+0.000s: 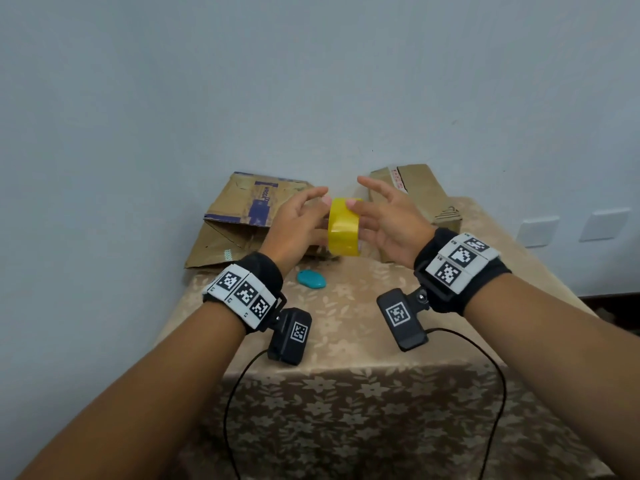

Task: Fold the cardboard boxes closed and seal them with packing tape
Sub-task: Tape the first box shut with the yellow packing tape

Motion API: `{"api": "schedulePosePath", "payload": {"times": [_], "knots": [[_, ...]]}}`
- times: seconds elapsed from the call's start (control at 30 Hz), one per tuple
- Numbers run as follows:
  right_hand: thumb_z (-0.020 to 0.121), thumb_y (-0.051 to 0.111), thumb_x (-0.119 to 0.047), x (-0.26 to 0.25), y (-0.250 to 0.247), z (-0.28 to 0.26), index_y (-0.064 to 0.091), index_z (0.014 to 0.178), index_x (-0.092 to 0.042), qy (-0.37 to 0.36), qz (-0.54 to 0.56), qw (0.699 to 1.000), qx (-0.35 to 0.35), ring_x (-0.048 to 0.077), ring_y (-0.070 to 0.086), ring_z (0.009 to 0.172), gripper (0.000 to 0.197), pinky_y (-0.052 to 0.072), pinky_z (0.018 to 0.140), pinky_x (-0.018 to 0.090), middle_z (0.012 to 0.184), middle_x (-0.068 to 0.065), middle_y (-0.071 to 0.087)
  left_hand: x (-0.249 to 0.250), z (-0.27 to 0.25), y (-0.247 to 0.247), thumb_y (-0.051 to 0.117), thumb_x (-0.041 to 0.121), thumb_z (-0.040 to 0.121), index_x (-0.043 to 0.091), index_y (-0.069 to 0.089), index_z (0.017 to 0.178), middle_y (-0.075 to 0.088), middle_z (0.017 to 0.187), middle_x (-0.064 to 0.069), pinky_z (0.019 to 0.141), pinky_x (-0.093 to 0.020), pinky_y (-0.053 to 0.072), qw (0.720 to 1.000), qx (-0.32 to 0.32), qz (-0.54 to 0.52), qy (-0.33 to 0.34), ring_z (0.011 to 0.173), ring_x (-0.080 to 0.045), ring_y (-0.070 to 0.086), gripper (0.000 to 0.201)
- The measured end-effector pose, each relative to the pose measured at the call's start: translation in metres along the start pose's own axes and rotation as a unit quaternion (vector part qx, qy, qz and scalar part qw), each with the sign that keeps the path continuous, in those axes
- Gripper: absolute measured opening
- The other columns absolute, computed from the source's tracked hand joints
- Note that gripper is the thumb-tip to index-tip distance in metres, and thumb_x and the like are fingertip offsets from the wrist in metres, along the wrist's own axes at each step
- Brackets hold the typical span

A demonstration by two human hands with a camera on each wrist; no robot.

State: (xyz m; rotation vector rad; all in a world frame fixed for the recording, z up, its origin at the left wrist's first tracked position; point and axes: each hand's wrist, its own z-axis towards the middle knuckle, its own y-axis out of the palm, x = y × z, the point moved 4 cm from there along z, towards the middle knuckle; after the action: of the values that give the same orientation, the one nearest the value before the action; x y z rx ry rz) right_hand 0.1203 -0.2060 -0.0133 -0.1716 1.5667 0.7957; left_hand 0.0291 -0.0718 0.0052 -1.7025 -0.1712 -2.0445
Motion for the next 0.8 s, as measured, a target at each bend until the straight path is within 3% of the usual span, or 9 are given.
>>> {"api": "schedulePosePath", "payload": {"times": [0.13,0.3,0.37,0.43,0.5,0.53,0.67,0.73,0.8], "knots": [[0.095,0.068,-0.001,0.000,-0.003,0.004,0.048,0.145,-0.014,0.003,0.058,0.998,0.023,0.023,0.077,0.086,0.055,0.064,0.076,0.037,0.112,0.016,0.073,0.000,-0.004,-0.006,0.059,0.022,0.103,0.017,0.057,0.137,0.074,0.108,-0.012,0.077,-0.033,0.063,1.000,0.007,-0.013,0.016,0.094,-0.021,0.074,0.035],[0.097,0.065,0.000,-0.002,-0.006,0.006,0.048,0.143,-0.007,0.003,0.132,0.989,0.066,0.024,0.075,0.086,0.050,0.063,0.067,0.034,0.109,0.018,0.072,-0.005,-0.004,-0.009,0.071,0.010,0.093,0.011,0.063,0.129,0.076,0.101,-0.014,0.076,-0.033,0.064,0.999,-0.017,0.026,0.020,0.095,-0.022,0.073,0.037],[0.099,0.062,-0.001,-0.002,-0.005,0.008,0.045,0.147,-0.008,0.011,0.152,0.986,0.062,0.027,0.074,0.093,0.052,0.064,0.070,0.037,0.117,0.020,0.069,-0.007,-0.002,-0.008,0.073,0.004,0.091,0.008,0.065,0.126,0.076,0.099,-0.015,0.074,-0.032,0.064,1.000,-0.013,0.017,0.016,0.092,-0.022,0.074,0.036],[0.098,0.057,0.001,-0.002,-0.002,0.010,0.037,0.153,-0.014,0.033,0.145,0.988,0.037,0.032,0.070,0.107,0.061,0.062,0.087,0.044,0.132,0.022,0.064,-0.007,0.000,-0.007,0.072,0.000,0.090,0.006,0.065,0.125,0.075,0.095,-0.013,0.076,-0.034,0.064,1.000,-0.009,0.004,0.021,0.088,-0.022,0.073,0.037],[0.091,0.049,0.007,0.000,0.001,0.010,0.027,0.158,-0.024,0.047,0.099,0.994,-0.002,0.036,0.062,0.120,0.078,0.051,0.102,0.051,0.142,0.023,0.058,-0.007,0.001,-0.005,0.071,-0.002,0.091,0.005,0.065,0.124,0.075,0.090,-0.013,0.078,-0.036,0.064,1.000,-0.004,-0.010,0.024,0.085,-0.023,0.073,0.035],[0.086,0.045,0.011,0.001,0.003,0.010,0.022,0.160,-0.030,0.045,0.070,0.996,-0.023,0.035,0.060,0.120,0.087,0.050,0.102,0.051,0.144,0.022,0.057,-0.006,0.003,-0.005,0.070,-0.003,0.091,0.004,0.065,0.124,0.074,0.087,-0.012,0.077,-0.036,0.064,1.000,-0.001,-0.017,0.024,0.083,-0.022,0.072,0.034],[0.079,0.040,0.027,0.003,0.007,0.008,-0.003,0.161,-0.044,0.021,-0.048,0.996,-0.079,0.028,0.059,0.117,0.117,0.048,0.082,0.034,0.150,0.019,0.053,-0.007,0.007,-0.008,0.067,-0.005,0.092,0.002,0.066,0.119,0.072,0.083,-0.011,0.072,-0.032,0.064,0.998,0.022,-0.054,0.000,0.073,-0.015,0.071,0.028],[0.081,0.043,0.030,0.004,0.006,0.007,-0.007,0.159,-0.050,0.021,-0.068,0.993,-0.090,0.028,0.058,0.121,0.122,0.045,0.081,0.035,0.153,0.012,0.051,-0.008,0.009,-0.011,0.067,-0.002,0.092,0.003,0.067,0.115,0.073,0.087,-0.012,0.072,-0.031,0.064,0.996,0.035,-0.078,-0.017,0.076,-0.016,0.070,0.023],[0.082,0.044,0.031,0.006,0.005,0.006,-0.008,0.157,-0.053,0.023,-0.070,0.993,-0.094,0.028,0.056,0.115,0.124,0.043,0.083,0.037,0.152,0.009,0.052,-0.008,0.009,-0.014,0.067,0.002,0.093,0.004,0.069,0.112,0.073,0.090,-0.013,0.073,-0.031,0.064,0.994,0.039,-0.097,-0.027,0.080,-0.018,0.070,0.018]]}}
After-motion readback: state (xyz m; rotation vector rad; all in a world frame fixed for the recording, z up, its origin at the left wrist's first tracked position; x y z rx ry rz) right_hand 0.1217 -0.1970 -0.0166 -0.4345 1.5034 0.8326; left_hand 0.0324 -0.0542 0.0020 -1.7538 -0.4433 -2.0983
